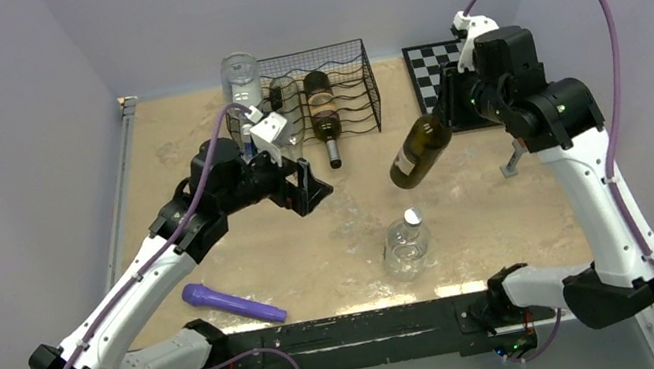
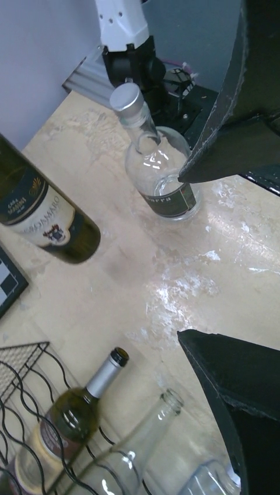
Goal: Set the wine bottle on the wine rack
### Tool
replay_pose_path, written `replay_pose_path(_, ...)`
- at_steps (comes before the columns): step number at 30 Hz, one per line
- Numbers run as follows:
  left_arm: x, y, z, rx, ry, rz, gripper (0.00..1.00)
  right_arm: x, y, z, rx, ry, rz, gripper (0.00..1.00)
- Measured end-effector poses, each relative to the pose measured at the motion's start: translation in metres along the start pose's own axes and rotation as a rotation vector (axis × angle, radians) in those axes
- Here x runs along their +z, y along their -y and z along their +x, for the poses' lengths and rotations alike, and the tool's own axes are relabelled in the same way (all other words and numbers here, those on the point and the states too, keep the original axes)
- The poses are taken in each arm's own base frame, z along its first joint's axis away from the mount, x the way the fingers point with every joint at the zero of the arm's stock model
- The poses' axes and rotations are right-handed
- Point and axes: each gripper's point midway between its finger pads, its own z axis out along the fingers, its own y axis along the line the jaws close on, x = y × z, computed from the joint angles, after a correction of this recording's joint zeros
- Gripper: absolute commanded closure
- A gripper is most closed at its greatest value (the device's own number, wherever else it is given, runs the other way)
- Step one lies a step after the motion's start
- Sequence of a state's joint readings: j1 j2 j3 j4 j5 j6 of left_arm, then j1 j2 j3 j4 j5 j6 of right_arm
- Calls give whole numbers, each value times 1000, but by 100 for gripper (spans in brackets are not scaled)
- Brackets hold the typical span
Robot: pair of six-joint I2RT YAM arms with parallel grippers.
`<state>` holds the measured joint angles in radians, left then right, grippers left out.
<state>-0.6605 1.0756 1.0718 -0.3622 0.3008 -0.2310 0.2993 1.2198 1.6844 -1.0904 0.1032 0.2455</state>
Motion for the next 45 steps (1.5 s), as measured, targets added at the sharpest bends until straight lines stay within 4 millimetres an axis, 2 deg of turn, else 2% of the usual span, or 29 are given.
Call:
replay_pose_path(5, 10, 22, 0, 53, -12, 123, 1, -24, -41, -14, -6, 35, -164, 100)
replay_pose_path(11, 24, 35, 9, 99, -41, 212, 1, -41, -79, -22, 40, 19, -335, 100)
replay_pose_path(17, 39, 49, 14, 134, -51, 316, 1, -49, -106, -17, 88, -48, -469, 100)
replay_pose_path(23, 38, 76, 12, 165, -29, 468, 1, -62, -127, -13, 133, -98, -587, 100)
replay_pose_path(26, 39, 82, 14, 170, -29, 507, 2, -67, -134, -16, 151, -102, -631, 100)
replay_pose_path(27, 40, 83, 15, 170, -31, 516, 6, -69, -136, -17, 155, -102, -644, 100)
replay_pose_path(29, 40, 83, 22, 165, -44, 528, 24, -69, -137, -17, 156, -100, -651, 100)
replay_pose_path(30, 40, 83, 24, 161, -51, 531, 30, -69, -137, -17, 156, -100, -651, 100)
replay_pose_path(32, 40, 83, 29, 172, -56, 541, 38, -67, -137, -16, 157, -103, -649, 100)
replay_pose_path(35, 40, 82, 32, 174, -60, 540, 41, -65, -137, -14, 159, -112, -646, 100)
replay_pose_path(39, 37, 81, 35, 175, -60, 533, 39, -65, -139, -12, 159, -122, -657, 100)
replay_pose_path(42, 35, 80, 35, 179, -59, 525, 21, -65, -142, -12, 157, -120, -671, 100)
replay_pose_path(45, 35, 78, 37, 175, -70, 513, 15, -62, -143, -11, 162, -123, -677, 100)
